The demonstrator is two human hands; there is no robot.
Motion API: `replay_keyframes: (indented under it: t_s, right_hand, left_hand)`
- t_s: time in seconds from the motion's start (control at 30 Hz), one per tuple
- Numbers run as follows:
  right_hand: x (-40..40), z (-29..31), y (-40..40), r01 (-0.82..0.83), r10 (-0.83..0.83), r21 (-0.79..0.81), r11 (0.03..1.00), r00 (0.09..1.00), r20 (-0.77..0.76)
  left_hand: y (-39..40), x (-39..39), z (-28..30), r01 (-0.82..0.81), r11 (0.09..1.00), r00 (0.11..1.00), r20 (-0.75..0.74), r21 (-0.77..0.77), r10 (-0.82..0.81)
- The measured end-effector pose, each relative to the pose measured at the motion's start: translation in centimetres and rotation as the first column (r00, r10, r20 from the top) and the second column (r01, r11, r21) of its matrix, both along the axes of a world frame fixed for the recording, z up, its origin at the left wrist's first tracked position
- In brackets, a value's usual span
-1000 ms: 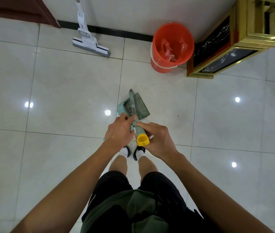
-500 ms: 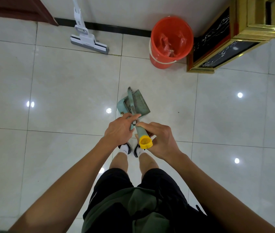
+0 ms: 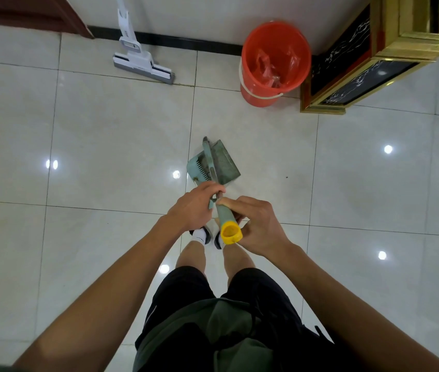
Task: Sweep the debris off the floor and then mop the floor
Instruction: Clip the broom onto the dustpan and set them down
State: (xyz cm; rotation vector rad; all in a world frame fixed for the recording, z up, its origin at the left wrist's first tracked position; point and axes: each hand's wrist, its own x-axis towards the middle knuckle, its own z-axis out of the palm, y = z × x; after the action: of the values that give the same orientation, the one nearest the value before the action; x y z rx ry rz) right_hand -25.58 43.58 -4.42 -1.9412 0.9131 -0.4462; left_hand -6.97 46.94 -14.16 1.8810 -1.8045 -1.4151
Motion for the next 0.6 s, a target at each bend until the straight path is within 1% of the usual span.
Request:
replay_keyframes:
  t_s: [0.1, 0.2, 0.4, 0.53, 0.6]
  right_hand:
    - [0.2, 0.2, -0.1, 0.001, -0.001, 0.004, 1.000, 1.000, 0.018]
    - [0.4, 0.2, -0.4, 0.013, -0.013, 0.001, 1.000, 1.000, 0.002]
    - [0.5, 0.4, -0.9, 0.022, -0.022, 0.016, 1.000, 0.999, 0.024]
    - [0.7, 0.3, -0.4, 0.022, -0.022, -0.028, 0.999, 1.000, 0.001]
    - [0.9, 0.0, 0.0, 0.044, -0.044, -0.021, 0.999, 0.999, 0.007]
  left_hand:
    - [-0.2, -0.1, 0.0, -0.003, 1.000, 1.000, 0.008, -0.017, 0.003]
    - [-0.5, -0.2, 0.3, 0.001, 1.000, 1.000, 0.014, -0.023, 0.000]
    - [-1.2, -0.9, 1.5, 0.001, 0.999, 0.998, 0.060, 0.042, -0.004]
    - [-1.0, -0.8, 2.0, 0.025, 0.998, 0.995, 0.097, 0.058, -0.031]
    - [-1.0, -0.6, 2.3, 0.022, 0.997, 0.992, 0.123, 0.072, -0.031]
